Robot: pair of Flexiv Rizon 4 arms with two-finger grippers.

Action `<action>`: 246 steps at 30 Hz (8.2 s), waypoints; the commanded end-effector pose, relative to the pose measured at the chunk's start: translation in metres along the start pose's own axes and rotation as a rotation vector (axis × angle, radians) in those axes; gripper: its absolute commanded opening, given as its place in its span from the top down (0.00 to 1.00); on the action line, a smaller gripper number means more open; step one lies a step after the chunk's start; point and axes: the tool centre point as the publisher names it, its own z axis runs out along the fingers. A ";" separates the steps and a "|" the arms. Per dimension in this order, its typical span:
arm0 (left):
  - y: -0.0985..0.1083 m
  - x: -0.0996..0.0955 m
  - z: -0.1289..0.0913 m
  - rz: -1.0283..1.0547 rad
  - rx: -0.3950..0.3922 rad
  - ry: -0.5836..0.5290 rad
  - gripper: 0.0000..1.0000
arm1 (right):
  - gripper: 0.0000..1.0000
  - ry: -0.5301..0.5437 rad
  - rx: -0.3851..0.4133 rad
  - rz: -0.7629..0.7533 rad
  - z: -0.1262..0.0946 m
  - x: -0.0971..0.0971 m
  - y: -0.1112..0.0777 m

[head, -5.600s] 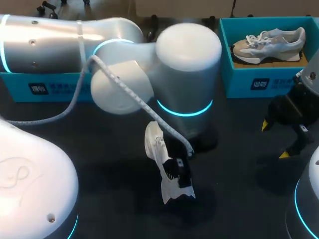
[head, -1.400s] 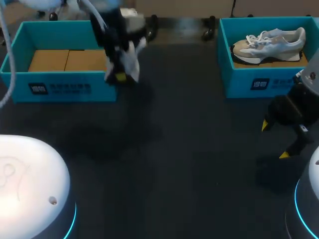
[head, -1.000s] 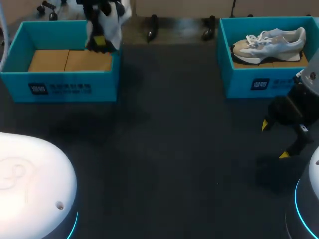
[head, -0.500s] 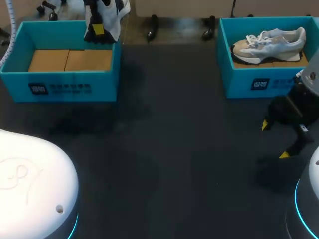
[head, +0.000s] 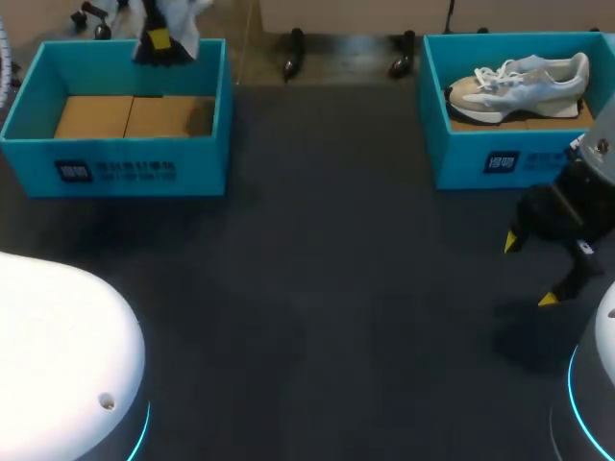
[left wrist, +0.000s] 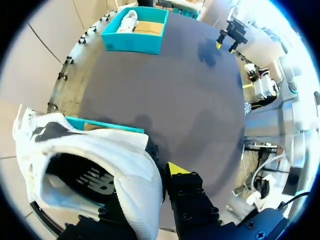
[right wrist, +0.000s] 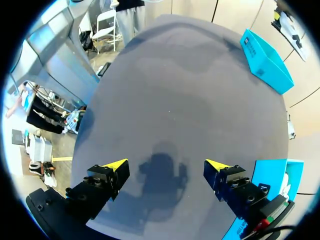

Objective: Take the shoe out of the shoebox, open the shoe tongue, remove and reinsert the insole, then place the shoe into the shoebox

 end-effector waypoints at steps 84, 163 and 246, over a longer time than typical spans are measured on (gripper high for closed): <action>0.223 -0.175 0.012 1.340 -0.401 0.080 1.00 | 0.00 -0.002 0.003 0.000 0.001 0.001 0.000; 0.257 -0.215 0.146 1.478 -0.268 0.146 1.00 | 0.00 -0.002 0.003 0.000 0.001 0.001 0.000; 0.258 -0.158 0.227 1.486 -0.206 0.187 1.00 | 0.00 -0.002 0.003 0.000 0.001 0.001 0.000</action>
